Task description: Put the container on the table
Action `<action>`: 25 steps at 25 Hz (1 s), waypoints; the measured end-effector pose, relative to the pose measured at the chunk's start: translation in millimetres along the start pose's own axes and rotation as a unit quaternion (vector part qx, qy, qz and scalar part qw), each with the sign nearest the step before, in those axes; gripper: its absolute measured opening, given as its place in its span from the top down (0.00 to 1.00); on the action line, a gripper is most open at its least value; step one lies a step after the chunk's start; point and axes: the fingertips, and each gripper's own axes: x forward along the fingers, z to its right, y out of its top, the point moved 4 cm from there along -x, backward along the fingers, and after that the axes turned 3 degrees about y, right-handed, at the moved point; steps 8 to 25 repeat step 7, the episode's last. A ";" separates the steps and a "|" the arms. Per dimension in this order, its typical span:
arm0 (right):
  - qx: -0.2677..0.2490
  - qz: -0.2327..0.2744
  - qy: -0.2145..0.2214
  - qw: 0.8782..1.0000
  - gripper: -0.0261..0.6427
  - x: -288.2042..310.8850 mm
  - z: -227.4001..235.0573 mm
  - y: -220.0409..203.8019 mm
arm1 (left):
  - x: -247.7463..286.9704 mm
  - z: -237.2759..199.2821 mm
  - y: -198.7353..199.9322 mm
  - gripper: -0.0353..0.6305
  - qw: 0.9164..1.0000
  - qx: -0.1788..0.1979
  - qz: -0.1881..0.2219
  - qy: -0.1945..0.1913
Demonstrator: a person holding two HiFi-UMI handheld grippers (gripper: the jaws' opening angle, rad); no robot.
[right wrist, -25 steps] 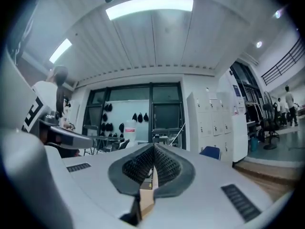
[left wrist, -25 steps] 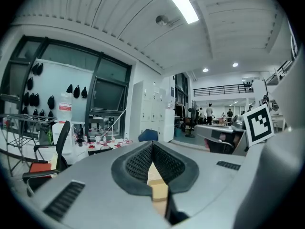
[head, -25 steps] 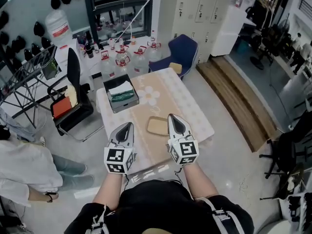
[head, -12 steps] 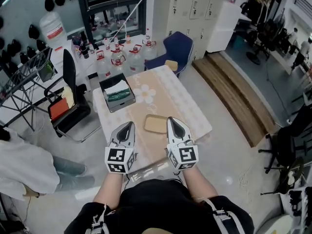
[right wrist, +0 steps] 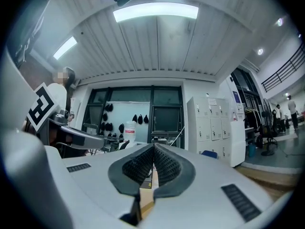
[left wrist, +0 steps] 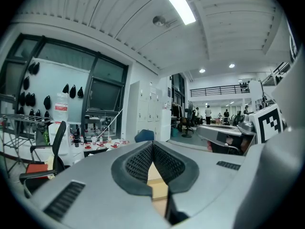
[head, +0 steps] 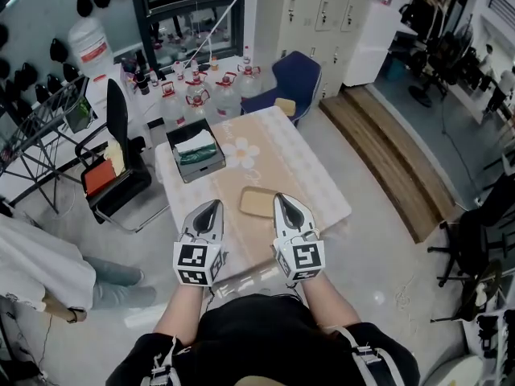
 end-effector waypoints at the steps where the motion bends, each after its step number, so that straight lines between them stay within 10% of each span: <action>1: -0.001 0.000 0.001 1.000 0.94 -0.6 -0.6 -0.5 | -0.4 0.8 -0.6 0.93 1.000 0.000 0.000 0.000; 25: 0.004 0.002 0.002 1.000 0.94 -4.7 2.9 -2.0 | -1.9 7.8 -1.8 0.93 1.000 0.001 0.000 0.000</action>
